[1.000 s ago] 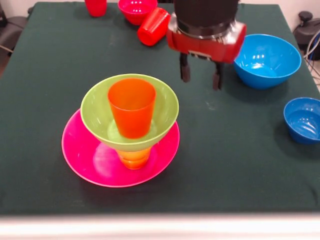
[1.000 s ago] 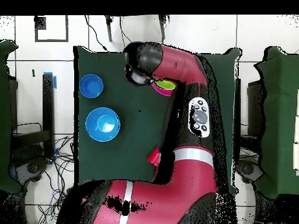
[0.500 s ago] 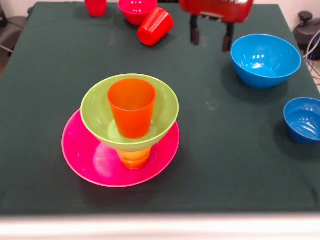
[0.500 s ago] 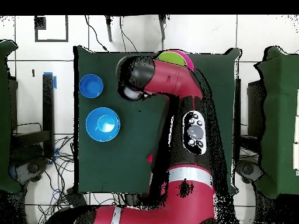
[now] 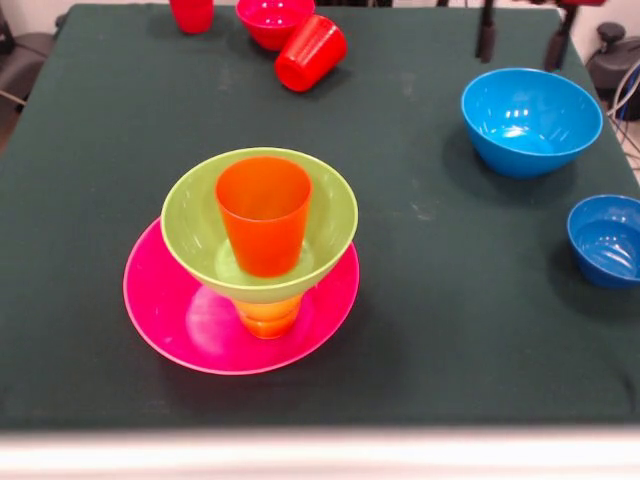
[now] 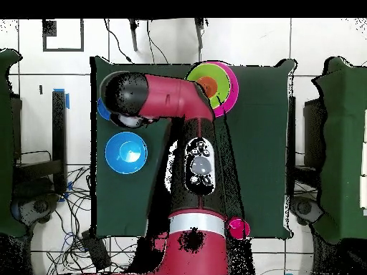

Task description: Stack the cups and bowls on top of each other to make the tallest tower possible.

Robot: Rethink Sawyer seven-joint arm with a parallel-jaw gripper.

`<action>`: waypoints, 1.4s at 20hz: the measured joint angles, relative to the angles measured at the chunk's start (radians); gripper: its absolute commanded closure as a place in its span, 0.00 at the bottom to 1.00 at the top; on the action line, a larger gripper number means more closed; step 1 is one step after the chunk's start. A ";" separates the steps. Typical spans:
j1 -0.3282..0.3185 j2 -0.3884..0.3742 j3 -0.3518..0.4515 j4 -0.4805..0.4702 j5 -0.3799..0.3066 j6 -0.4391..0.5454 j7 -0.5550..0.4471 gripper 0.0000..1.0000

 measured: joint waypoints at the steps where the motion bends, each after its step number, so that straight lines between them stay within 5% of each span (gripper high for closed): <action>1: 0.006 0.003 0.000 -0.003 0.001 0.000 0.000 0.00; 28: 0.058 0.383 -0.096 -0.292 0.011 -0.007 0.053 0.00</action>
